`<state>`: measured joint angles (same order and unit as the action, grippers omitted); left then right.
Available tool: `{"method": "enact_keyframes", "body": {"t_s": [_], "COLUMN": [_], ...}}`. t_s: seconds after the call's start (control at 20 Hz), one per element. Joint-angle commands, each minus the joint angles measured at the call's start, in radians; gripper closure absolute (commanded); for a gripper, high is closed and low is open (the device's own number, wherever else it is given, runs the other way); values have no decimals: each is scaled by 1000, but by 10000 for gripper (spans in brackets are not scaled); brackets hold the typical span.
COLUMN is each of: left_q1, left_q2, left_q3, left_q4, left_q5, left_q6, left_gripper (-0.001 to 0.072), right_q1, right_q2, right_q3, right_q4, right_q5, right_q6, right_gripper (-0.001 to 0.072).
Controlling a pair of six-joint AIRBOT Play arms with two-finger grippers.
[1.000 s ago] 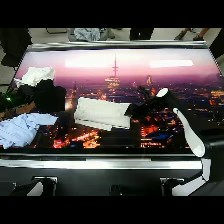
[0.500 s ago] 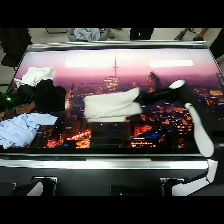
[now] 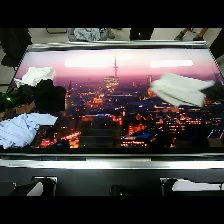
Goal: Fold the shirts.
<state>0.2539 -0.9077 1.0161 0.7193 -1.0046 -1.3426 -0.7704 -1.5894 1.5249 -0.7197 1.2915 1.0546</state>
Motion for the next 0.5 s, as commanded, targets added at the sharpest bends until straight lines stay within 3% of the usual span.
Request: {"method": "enact_keyframes", "body": {"t_s": [0.0, 0.2, 0.45], "left_q1": [0, 0, 0], "left_q2": [1, 1, 1], "left_q3": [0, 0, 0], "left_q4": [0, 0, 0], "left_q5": [-1, -1, -1], "left_q6": [0, 0, 0], "left_gripper": [678, 679, 679], "right_q1": [-233, -292, -293], "right_q2": [16, 17, 40], "right_q3": [3, -48, -223], "right_q4": [-121, -551, -753], "right_q5": [117, 236, 248], "right_q6": [8, 73, 99], "right_gripper": [660, 659, 658]}}
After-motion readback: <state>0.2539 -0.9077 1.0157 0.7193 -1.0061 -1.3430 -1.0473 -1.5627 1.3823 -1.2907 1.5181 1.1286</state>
